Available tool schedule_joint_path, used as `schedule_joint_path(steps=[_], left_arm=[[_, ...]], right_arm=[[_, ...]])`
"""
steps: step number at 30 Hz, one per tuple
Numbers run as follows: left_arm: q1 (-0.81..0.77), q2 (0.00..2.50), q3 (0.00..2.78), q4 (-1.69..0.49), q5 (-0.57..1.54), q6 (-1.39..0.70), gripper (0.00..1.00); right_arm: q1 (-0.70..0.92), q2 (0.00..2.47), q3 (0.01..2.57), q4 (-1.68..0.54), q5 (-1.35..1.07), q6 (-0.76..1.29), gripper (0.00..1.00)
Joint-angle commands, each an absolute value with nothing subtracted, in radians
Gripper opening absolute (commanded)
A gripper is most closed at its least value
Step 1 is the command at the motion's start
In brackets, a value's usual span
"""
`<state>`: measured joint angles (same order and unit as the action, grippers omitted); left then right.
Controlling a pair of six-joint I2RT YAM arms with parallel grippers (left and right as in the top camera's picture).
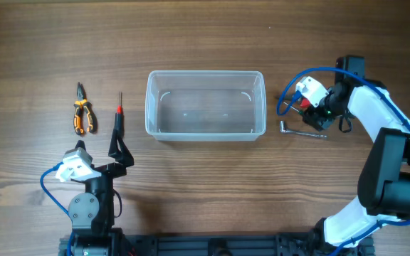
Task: Pack container
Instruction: 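Lower the right gripper and grasp the green screwdriver handle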
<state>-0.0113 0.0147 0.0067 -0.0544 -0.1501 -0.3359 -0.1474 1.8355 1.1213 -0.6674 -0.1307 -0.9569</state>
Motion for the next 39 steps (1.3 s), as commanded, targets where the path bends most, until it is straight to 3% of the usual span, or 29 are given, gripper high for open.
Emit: schedule_joint_path(steps=[1, 14, 26, 32, 39], left_arm=[[-0.017, 0.010, 0.006, -0.057, -0.161, -0.348, 1.00], [-0.017, 0.010, 0.006, -0.057, -0.161, -0.348, 1.00], [-0.017, 0.010, 0.006, -0.057, -0.161, -0.348, 1.00], [-0.017, 0.010, 0.006, -0.057, -0.161, -0.348, 1.00], [-0.017, 0.010, 0.006, -0.057, -0.161, -0.348, 1.00]], right_arm=[[-0.147, 1.859, 1.117, -0.663, -0.147, -0.995, 0.57], [-0.147, 1.861, 1.054, -0.641, -0.147, -0.992, 0.54], [-0.147, 1.861, 1.034, -0.571, -0.163, -0.912, 0.45], [-0.147, 1.861, 1.034, -0.570, -0.162, -0.913, 0.22], [-0.147, 1.861, 1.035, -0.561, -0.163, -0.913, 0.19]])
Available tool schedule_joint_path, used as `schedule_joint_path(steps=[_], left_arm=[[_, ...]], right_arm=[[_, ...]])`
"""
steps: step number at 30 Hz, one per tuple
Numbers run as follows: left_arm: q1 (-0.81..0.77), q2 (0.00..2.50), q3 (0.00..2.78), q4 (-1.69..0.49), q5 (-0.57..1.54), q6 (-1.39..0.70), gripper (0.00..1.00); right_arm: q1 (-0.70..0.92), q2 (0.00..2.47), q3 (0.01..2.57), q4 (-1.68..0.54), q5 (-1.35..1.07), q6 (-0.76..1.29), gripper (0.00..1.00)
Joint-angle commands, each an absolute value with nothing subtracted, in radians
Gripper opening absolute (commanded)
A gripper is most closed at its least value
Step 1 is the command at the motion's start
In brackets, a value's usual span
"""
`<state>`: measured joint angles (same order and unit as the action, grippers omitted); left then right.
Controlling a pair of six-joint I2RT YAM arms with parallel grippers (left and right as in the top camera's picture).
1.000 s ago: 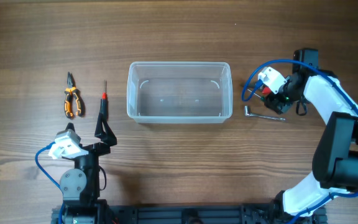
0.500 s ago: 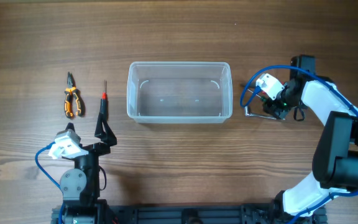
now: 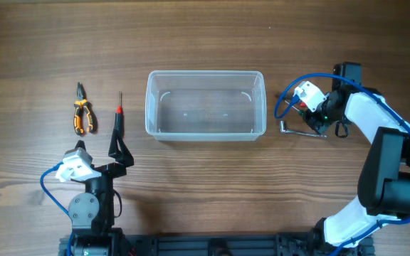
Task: Pack container
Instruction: 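Lower the right gripper and grasp the green screwdriver handle, then lift the green screwdriver and carry it into the clear container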
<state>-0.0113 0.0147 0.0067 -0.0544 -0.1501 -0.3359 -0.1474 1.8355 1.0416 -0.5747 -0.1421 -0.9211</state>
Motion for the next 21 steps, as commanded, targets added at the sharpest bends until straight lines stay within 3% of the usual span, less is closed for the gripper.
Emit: schedule_joint_path(steps=[1, 2, 4, 21], left_arm=[[-0.017, 0.010, 0.006, -0.057, -0.161, -0.348, 1.00], [-0.017, 0.010, 0.006, -0.057, -0.161, -0.348, 1.00], [-0.017, 0.010, 0.006, -0.057, -0.161, -0.348, 1.00], [-0.017, 0.010, 0.006, -0.057, -0.161, -0.348, 1.00]], right_arm=[[-0.147, 1.861, 1.035, -0.550, -0.162, -0.913, 0.14], [-0.147, 1.861, 1.035, -0.542, -0.162, -0.913, 0.07], [-0.147, 1.861, 1.039, -0.538, -0.162, -0.888, 0.05], [-0.147, 1.808, 1.055, -0.535, -0.227, -0.857, 0.04]])
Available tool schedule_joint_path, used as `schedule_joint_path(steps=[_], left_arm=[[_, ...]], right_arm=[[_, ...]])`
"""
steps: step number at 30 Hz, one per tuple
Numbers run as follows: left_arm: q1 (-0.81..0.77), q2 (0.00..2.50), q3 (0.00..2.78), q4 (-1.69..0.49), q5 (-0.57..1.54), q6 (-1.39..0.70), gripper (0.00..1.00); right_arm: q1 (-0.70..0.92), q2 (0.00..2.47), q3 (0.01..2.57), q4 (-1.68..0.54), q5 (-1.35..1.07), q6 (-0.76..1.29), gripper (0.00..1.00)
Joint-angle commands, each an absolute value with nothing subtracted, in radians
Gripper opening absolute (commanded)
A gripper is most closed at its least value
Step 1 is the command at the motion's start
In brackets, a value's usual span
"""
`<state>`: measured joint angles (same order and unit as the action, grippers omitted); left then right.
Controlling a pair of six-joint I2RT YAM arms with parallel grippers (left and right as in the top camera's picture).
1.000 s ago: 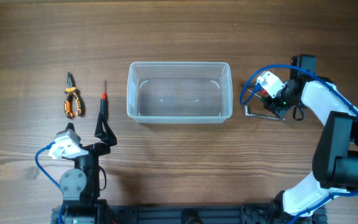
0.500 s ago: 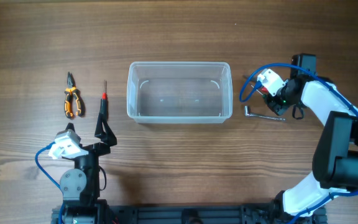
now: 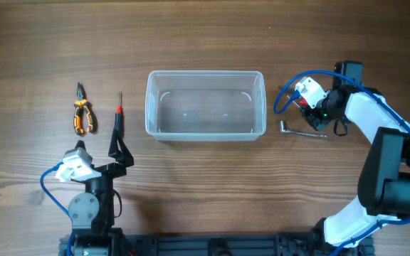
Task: Pack container
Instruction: 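Lift the green screwdriver and carry it into the clear container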
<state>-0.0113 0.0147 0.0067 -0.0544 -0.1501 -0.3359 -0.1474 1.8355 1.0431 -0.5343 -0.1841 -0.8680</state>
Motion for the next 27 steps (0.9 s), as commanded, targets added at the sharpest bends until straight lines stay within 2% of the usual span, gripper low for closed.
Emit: schedule_joint_path(steps=[1, 14, 20, 27], left_arm=[[-0.017, 0.010, 0.006, -0.057, -0.161, -0.348, 1.00], [-0.017, 0.010, 0.006, -0.057, -0.161, -0.348, 1.00], [-0.017, 0.010, 0.006, -0.057, -0.161, -0.348, 1.00], [-0.017, 0.010, 0.006, -0.057, -0.161, -0.348, 1.00]], right_arm=[[-0.147, 1.797, 1.058, -0.535, -0.228, -0.857, 0.04], [-0.076, 1.656, 1.098, -0.532, -0.237, -0.822, 0.04], [-0.037, 1.611, 1.198, -0.533, -0.242, -0.751, 0.04], [0.103, 1.568, 1.333, -0.534, -0.275, -0.763, 0.04]])
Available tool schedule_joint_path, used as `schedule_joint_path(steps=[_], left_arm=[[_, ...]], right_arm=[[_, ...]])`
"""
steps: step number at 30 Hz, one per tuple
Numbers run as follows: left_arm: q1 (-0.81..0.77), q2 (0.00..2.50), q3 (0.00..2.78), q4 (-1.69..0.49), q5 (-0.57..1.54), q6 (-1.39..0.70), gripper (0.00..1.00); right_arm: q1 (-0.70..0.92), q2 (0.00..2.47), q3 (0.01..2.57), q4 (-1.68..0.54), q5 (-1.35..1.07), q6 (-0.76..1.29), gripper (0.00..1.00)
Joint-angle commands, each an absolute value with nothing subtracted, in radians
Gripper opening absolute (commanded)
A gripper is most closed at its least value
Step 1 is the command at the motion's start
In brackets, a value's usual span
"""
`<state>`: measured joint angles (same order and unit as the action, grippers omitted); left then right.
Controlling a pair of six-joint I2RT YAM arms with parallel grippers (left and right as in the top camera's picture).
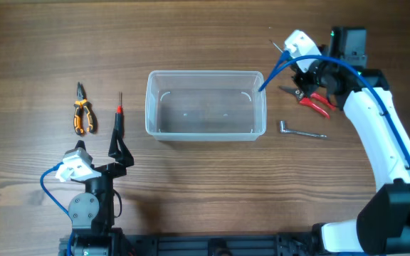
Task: Pack container
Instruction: 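Lift the green screwdriver and carry it into the clear container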
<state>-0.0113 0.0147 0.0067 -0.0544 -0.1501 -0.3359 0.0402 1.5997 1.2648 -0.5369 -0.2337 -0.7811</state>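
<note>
The clear plastic container (205,105) stands in the middle of the table with nothing in it. My right gripper (307,90) is raised just right of the container's far right corner, shut on red-handled pliers (317,104) whose metal nose points left. On the table below lies a metal L-shaped wrench (301,130). Orange-handled pliers (82,116) and a red and black screwdriver (118,119) lie left of the container. My left gripper (119,151) rests near the screwdriver's handle end, its fingers together and holding nothing.
A blue cable (272,71) loops from the right wrist over the container's right rim. The left arm's base (91,206) stands at the front left, and the right arm (386,153) runs along the right side.
My right gripper was low over the red-handled pliers beside the wrench. Now it is higher and farther back, with the pliers in it. The wrench, the container and the left arm have not moved.
My right gripper was down over the red-handled pliers right of the container. At the following two moments it had shifted slightly there, low beside the wrench. Now it holds the pliers above the table near the container's far right corner. The left arm stayed parked throughout.
</note>
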Motion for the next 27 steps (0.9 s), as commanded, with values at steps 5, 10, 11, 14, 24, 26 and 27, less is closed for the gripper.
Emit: schedule_joint_path(steps=[5, 10, 11, 14, 24, 26, 27], left_arm=[[-0.017, 0.010, 0.006, -0.057, -0.161, -0.348, 1.00], [-0.017, 0.010, 0.006, -0.057, -0.161, -0.348, 1.00], [-0.017, 0.010, 0.006, -0.057, -0.161, -0.348, 1.00], [-0.017, 0.010, 0.006, -0.057, -0.161, -0.348, 1.00], [-0.017, 0.010, 0.006, -0.057, -0.161, -0.348, 1.00], [-0.017, 0.010, 0.006, -0.057, -0.161, -0.348, 1.00], [-0.017, 0.010, 0.006, -0.057, -0.161, -0.348, 1.00]], right_arm=[[0.251, 1.567, 1.365, -0.532, -0.302, -0.844, 0.04], [0.402, 1.567, 1.365, -0.537, -0.302, -0.846, 0.04], [0.425, 1.567, 1.365, -0.538, -0.302, -0.846, 0.04], [0.479, 1.567, 1.361, -0.539, -0.302, -0.845, 0.04], [0.493, 1.718, 1.326, -0.588, -0.316, -0.838, 0.04], [0.493, 1.761, 1.326, -0.590, -0.318, -0.837, 0.04], [0.493, 1.777, 1.326, -0.591, -0.322, -0.838, 0.04]])
